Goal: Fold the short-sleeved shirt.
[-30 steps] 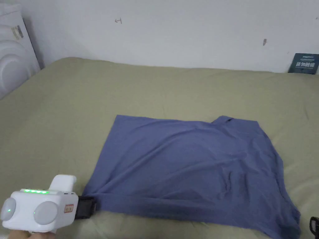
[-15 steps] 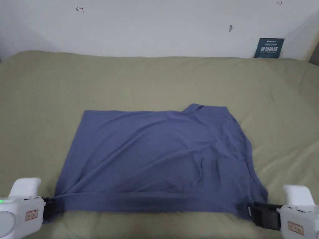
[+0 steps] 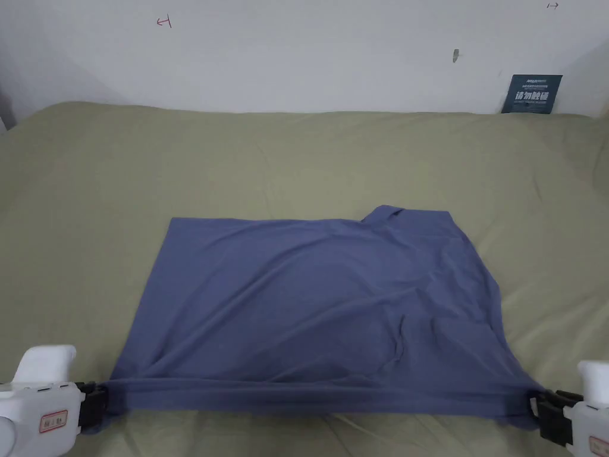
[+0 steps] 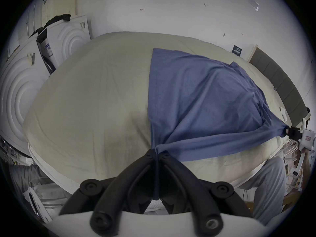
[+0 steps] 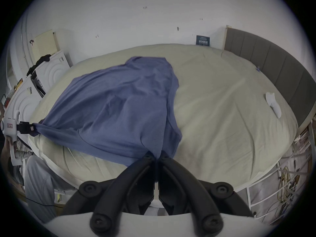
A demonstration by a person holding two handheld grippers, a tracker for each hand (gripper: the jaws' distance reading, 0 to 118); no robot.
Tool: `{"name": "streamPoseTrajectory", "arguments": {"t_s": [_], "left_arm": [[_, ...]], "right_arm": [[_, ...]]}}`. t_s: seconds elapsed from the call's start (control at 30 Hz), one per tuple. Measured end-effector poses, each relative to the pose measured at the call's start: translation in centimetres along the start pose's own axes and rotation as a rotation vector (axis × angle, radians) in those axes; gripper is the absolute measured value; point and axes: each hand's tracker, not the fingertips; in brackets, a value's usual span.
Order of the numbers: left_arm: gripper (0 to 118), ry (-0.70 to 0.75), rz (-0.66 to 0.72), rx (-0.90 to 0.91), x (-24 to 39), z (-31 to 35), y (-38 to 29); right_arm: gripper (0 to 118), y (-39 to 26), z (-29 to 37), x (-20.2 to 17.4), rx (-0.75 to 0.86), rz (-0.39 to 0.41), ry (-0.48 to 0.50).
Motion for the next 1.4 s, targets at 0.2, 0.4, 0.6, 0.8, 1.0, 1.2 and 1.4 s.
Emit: {"name": "streamPoseTrajectory", "arguments": {"t_s": [0.2, 0.4, 0.6, 0.8, 1.0, 1.2, 1.4], "left_arm": [[2, -0.005, -0.017, 0.068, 0.7, 0.9, 4.9], [2, -0.001, -0.029, 0.091, 1.2, -1.7, 11.8], [2, 0.019, -0.029, 0.044, 1.8, -7.8, 17.0], [9, 0.025, -0.036, -0.020, 2.4, -12.8, 17.8], [117, 0.022, 0.040, 0.024, 2.0, -10.8, 13.8], [77, 0.060, 0.057, 0.120, 0.6, -7.6, 9.1], [0, 0.025, 0.093, 0.087, 1.3, -6.0, 6.4]], "right_arm": [[5, 6.0, -0.5, -0.4, 0.063, 0.031, 0.003], [5, 12.8, -4.6, -1.1, 0.059, 0.067, -0.012], [5, 17.5, -11.2, -0.9, -0.016, 0.083, -0.034], [42, 18.0, -16.2, -0.4, -0.108, 0.033, -0.050], [114, 14.9, -12.8, 0.4, -0.074, 0.014, -0.070], [31, 9.3, -7.2, 0.1, -0.041, -0.046, -0.034], [3, 6.0, -4.9, -0.1, -0.027, -0.147, -0.020]]}}
